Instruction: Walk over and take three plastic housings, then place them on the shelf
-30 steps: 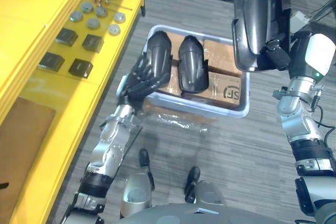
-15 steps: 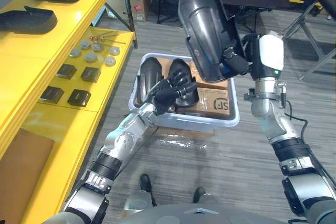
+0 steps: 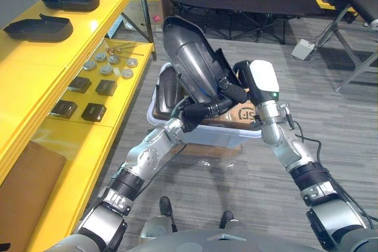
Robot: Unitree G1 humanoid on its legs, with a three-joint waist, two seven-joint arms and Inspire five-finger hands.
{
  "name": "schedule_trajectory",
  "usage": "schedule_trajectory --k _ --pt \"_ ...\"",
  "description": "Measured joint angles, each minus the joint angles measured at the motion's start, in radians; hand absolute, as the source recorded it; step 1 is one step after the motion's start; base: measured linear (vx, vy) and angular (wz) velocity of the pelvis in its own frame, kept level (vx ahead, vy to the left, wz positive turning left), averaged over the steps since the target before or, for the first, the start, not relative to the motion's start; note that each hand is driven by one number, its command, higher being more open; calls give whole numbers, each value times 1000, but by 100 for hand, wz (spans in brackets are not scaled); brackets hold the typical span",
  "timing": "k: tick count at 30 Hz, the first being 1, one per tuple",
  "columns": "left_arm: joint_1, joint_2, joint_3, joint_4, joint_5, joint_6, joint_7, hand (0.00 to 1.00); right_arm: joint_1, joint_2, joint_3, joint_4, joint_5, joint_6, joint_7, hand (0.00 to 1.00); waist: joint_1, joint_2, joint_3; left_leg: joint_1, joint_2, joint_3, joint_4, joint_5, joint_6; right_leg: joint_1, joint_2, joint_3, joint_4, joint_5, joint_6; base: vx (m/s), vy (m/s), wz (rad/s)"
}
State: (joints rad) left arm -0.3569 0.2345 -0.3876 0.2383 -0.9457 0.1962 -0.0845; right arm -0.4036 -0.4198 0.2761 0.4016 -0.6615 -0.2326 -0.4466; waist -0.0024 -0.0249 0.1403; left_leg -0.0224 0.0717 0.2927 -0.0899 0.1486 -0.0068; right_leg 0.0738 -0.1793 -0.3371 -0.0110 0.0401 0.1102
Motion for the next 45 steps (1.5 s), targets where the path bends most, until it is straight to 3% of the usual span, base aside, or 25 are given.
schedule_trajectory --k 11,12,27,36,37,40,45 --pt "0 -8 1 0 -39 -21 109 100 67 31 9 28 -1 -2 -9 0 1 -15 -13 -2 -1 -12 0 3 0 11 3 -9 -14 8 0 15 7 2" --pt "0 -13 1 0 -41 -24 128 0 82 32 10 28 -1 -8 -15 0 2 -19 -18 -1 -1 -14 0 3 0 14 4 -11 -15 8 -1 0 0 0" --pt "57 -72 47 35 -59 -55 235 0 118 52 51 23 -45 -51 -74 0 3 -30 -26 -2 7 -16 0 4 -5 15 10 -12 -22 7 -11 0 0 0" --pt "64 -78 9 35 13 -195 254 0 121 101 46 13 -39 -51 -114 0 12 -40 -33 -2 7 -16 0 4 -5 17 10 -11 -25 9 -8 0 0 0" --pt "64 -79 8 34 19 -197 255 0 122 103 46 12 -39 -51 -119 100 11 -40 -33 -1 7 -16 0 4 -5 17 10 -10 -25 9 -8 0 0 0" --pt "70 -91 8 31 57 -219 261 0 140 105 41 -4 -35 -51 -130 100 11 -40 -33 -1 7 -15 0 3 -7 17 10 -9 -25 9 -8 0 0 0" --pt "93 -119 24 -9 143 -320 347 0 204 116 30 -68 -17 -100 -153 100 5 -40 -33 1 10 -12 0 0 -11 16 11 -4 -24 6 -12 0 0 -2"
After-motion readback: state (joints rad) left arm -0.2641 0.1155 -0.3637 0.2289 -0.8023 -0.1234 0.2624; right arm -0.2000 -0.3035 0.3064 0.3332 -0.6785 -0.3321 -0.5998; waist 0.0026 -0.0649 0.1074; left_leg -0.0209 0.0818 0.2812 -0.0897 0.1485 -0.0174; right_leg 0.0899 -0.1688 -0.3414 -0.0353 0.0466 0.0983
